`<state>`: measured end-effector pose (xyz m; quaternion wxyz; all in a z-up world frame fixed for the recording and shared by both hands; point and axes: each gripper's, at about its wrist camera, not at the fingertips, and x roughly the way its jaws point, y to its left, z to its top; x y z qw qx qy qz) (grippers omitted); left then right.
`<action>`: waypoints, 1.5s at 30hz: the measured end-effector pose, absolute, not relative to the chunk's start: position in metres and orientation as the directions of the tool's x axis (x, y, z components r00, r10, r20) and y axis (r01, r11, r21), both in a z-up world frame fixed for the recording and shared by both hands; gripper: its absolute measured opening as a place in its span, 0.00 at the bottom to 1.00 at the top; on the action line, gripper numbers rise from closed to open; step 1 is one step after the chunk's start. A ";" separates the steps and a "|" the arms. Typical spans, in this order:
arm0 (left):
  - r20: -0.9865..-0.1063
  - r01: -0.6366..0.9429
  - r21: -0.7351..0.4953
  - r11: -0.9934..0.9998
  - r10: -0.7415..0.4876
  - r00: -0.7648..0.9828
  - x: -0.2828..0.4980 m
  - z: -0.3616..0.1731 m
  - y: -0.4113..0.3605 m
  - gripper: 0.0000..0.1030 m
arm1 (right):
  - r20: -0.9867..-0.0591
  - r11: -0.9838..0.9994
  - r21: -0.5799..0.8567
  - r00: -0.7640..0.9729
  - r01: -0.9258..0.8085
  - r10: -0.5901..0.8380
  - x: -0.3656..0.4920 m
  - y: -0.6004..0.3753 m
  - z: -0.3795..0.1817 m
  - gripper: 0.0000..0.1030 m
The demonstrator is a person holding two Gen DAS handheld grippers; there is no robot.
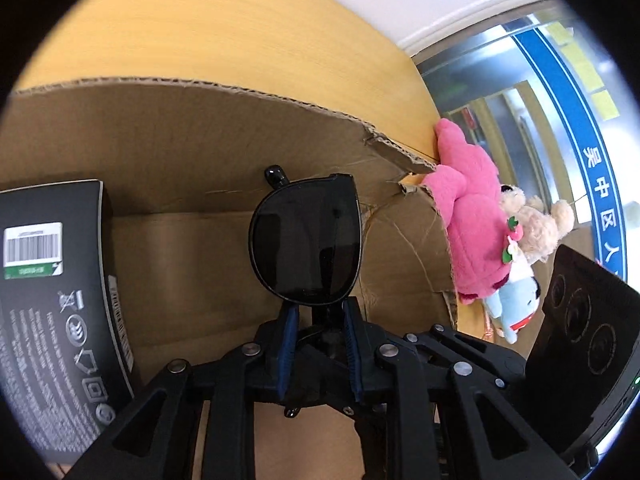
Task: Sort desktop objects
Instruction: 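Open the right tool to drop the sunglasses into the box, then move the left tool to the clear phone case and close on its rim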
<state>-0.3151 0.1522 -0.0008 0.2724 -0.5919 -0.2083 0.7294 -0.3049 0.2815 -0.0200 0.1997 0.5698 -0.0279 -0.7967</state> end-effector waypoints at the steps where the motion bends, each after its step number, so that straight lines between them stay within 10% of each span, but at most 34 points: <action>1: -0.754 -0.157 -0.619 -0.770 0.638 -0.155 -0.313 0.002 0.152 0.26 | -0.896 -0.919 0.273 -0.272 0.284 -0.350 -0.304 0.282 -0.020 0.27; 19: -0.688 -0.280 -0.260 -0.924 0.381 -0.618 -0.111 0.153 0.052 0.64 | -0.768 -0.927 0.139 -0.553 0.348 -0.323 -0.143 0.284 0.083 0.95; 29: -0.701 -0.198 -0.127 -0.972 0.229 -0.675 0.019 0.123 0.007 0.70 | -0.700 -0.913 0.069 -0.633 0.401 -0.331 -0.007 0.274 0.081 0.99; 45: -0.801 -0.255 -0.142 -0.956 0.262 -0.538 0.067 0.028 0.020 0.70 | -0.836 -0.889 -0.055 -0.507 0.455 -0.208 0.068 0.231 -0.037 0.90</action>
